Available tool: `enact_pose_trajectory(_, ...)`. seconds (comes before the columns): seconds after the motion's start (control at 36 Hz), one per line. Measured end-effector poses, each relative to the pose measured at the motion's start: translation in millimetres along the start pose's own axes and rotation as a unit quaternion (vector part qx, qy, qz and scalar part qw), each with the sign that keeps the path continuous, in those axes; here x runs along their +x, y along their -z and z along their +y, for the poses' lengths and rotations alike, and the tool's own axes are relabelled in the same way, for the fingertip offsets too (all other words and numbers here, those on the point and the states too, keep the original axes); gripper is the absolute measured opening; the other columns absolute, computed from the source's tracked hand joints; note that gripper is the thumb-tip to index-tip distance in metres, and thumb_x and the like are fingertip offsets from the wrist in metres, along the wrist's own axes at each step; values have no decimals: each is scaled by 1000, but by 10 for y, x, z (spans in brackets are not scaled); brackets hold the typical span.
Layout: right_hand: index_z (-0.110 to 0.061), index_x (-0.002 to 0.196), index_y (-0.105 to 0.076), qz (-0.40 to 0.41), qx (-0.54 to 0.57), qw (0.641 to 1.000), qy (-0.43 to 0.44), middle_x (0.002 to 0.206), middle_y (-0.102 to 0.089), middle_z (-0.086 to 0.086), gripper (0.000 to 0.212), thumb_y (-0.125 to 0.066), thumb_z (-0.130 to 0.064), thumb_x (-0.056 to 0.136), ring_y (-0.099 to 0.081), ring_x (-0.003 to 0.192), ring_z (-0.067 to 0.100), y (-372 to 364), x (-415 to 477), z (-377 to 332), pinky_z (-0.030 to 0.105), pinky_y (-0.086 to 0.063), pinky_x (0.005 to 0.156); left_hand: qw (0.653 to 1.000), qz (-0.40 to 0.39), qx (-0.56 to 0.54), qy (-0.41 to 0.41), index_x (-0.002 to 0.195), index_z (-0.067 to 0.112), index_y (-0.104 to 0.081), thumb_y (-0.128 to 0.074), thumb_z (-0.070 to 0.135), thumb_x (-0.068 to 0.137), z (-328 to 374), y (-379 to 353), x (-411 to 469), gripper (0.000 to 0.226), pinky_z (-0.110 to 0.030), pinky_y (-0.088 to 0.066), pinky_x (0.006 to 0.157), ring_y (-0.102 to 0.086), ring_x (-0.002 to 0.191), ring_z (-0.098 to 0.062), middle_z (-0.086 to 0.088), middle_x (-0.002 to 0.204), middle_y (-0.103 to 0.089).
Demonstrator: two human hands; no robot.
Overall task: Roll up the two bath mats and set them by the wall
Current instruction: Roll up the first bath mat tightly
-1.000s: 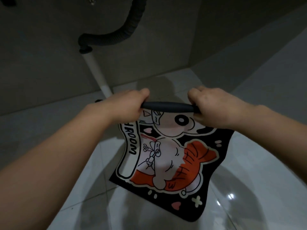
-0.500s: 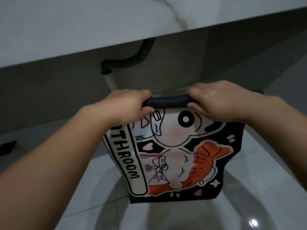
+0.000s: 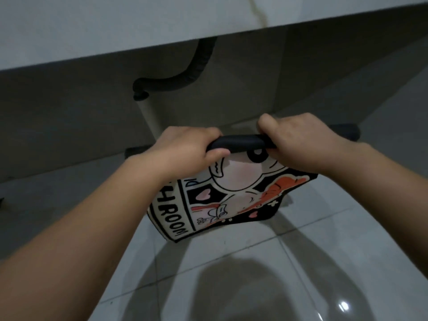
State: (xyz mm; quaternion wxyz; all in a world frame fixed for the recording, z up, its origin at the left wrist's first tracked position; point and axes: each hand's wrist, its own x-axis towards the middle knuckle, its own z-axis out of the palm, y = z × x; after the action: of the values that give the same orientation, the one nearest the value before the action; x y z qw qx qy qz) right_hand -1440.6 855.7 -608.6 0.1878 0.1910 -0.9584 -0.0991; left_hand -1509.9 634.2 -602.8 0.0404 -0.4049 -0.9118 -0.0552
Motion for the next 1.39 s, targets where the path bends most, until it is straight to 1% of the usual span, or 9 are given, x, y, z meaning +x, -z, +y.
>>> enact_pose_trajectory(0.14, -25, 132, -32, -93, 38, 993, -56, 76, -48, -8, 69, -49, -66, 80, -51, 70, 19, 152, 84, -31, 31, -40, 61, 995, 96, 20, -17, 99, 34, -52, -44, 55, 90, 67, -96, 17, 25, -30, -30, 62, -46, 76, -10, 15, 82, -47)
enact_pose_trajectory(0.33, -25, 90, -54, -210, 212, 948, -108, 70, -54, -4, 10, -59, -30, 84, -53, 62, 15, 186, 172, -91, 31, -40, 53, 993, 108, 38, -39, 96, 32, -50, -51, 50, 89, 126, -46, 5, 20, -31, -33, 63, -53, 79, -16, 10, 86, -55)
enact_pose_trajectory(0.5, -10, 84, -56, 20, -17, 999, 46, 58, -55, 4, 16, -67, -13, 73, -54, 46, 30, 13, 141, -235, 27, -29, 41, 999, -27, -1, 26, 98, 25, -39, -63, 34, 82, 34, 45, 24, 30, -32, -32, 59, -47, 73, -21, 8, 76, -45)
enact_pose_trajectory(0.67, -13, 122, -51, -26, 2, 999, 39, 98, -66, 8, 61, -31, -60, 87, -65, 84, 30, 116, 141, -243, 38, -52, 61, 1000, 15, 4, 1, 91, 33, -44, -57, 68, 75, 47, 0, -22, 41, -31, -36, 60, -47, 72, -15, 11, 76, -49)
enact_pose_trajectory(0.75, -14, 130, -41, -43, 34, 998, 28, 113, -59, 9, 57, -22, -52, 91, -59, 101, 31, 147, 114, -245, 42, -49, 81, 1000, 6, 9, -6, 92, 34, -43, -46, 72, 77, 62, 20, -32, 41, -32, -35, 61, -48, 71, -14, 13, 73, -48)
enact_pose_trajectory(1.03, -18, 113, -45, -84, 74, 993, -47, 95, -56, 1, 39, -61, -29, 80, -58, 87, 24, 239, 158, -243, 33, -44, 69, 999, -34, -13, -26, 94, 36, -53, -63, 40, 80, 34, 138, -5, 18, -31, -36, 66, -51, 84, -14, 11, 91, -52)
enact_pose_trajectory(1.11, -29, 121, -44, -187, 95, 973, -93, 97, -55, -2, 56, -68, -37, 71, -57, 90, 21, 270, 221, -213, 32, -46, 73, 999, 7, 17, -49, 85, 32, -46, -59, 35, 82, 126, 75, -6, 13, -30, -34, 65, -53, 84, -18, 8, 89, -45)
enact_pose_trajectory(1.25, -32, 97, -57, -308, 272, 898, -159, 82, -62, -5, 27, -70, -42, 76, -60, 71, 12, 262, 259, -124, 30, -47, 62, 995, 82, 36, -49, 100, 23, -50, -54, 30, 87, 195, -66, -13, 15, -33, -31, 61, -56, 83, -23, 2, 101, -53)
enact_pose_trajectory(1.39, -27, 79, -52, -253, 186, 941, -125, 66, -52, -6, 12, -63, -32, 82, -51, 59, 15, 150, 257, -207, 30, -37, 52, 998, 38, 38, -29, 104, 32, -50, -58, 37, 83, 136, -77, 21, 22, -31, -34, 62, -58, 81, -22, 6, 84, -57)
